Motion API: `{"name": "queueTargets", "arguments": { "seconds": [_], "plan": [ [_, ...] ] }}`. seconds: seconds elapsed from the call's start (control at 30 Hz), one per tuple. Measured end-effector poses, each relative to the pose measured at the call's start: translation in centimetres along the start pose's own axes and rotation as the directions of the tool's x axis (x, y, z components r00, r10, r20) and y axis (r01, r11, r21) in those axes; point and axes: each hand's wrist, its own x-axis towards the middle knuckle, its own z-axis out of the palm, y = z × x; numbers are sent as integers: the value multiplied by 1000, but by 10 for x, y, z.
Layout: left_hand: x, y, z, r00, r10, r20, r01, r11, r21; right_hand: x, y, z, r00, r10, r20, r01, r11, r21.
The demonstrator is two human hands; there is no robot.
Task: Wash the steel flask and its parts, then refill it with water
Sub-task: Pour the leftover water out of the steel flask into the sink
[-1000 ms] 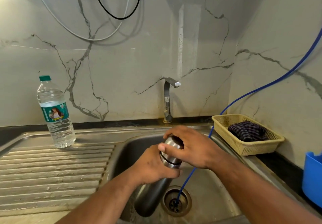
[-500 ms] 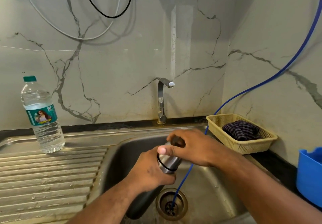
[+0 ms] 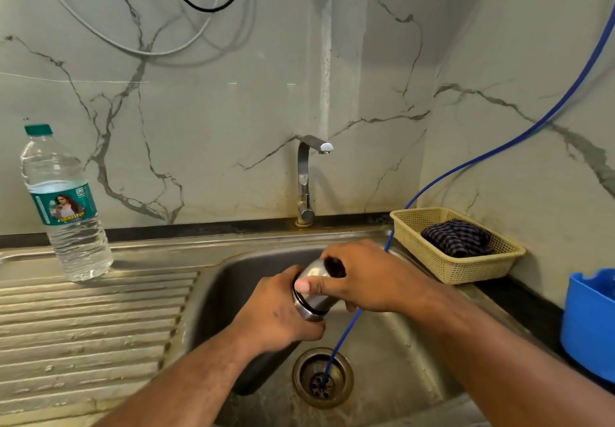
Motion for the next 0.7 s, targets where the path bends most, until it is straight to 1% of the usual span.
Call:
{"name": "queueTargets", "arguments": {
  "seconds": [0.07, 0.17, 0.23, 0.3, 0.37, 0.43, 0.5, 0.53, 0.57, 0.6, 0.63, 0.7],
  "plan": [
    [0, -1, 0, 1000, -8, 9, 8, 1000, -4, 0, 6, -5, 996, -89, -2, 89, 996, 9],
    [1, 0, 0, 1000, 5, 19, -5, 1000, -3, -2, 15, -14, 972, -235, 24, 232, 969, 86],
    [2, 0, 2, 1000, 20, 21, -20, 1000, -1, -3, 21, -16, 962, -273, 25, 268, 955, 124],
    [3, -1, 1, 1000, 21, 21, -21, 1000, 0, -4, 26, -19, 961, -274, 17, 267, 945, 188],
    [3, -4, -1, 1000, -3, 12, 3, 1000, 8, -7, 30, -26, 966, -258, -7, 249, 922, 297],
    [2, -8, -3, 999, -35, -16, 36, 999, 9, -7, 33, -32, 977, -209, -42, 209, 903, 376],
    [2, -10, -6, 996, -68, -59, 69, 998, 4, -3, 42, -29, 990, -136, -46, 142, 897, 418],
    [2, -11, -8, 993, -83, -79, 84, 996, -2, 0, 48, -25, 994, -105, -24, 105, 898, 426],
    [2, -12, -8, 991, -98, -94, 97, 995, -12, 3, 56, -18, 997, -73, 17, 59, 907, 416],
    [2, -14, -9, 988, -111, -110, 109, 994, -28, 7, 65, -10, 997, -26, 77, -4, 931, 365],
    [2, -16, -10, 984, -124, -125, 119, 992, -46, 9, 75, 0, 989, 23, 144, -64, 956, 287],
    [3, -19, -11, 976, -152, -158, 142, 987, -71, 14, 93, 19, 949, 130, 286, -172, 977, 125]
  ]
}}
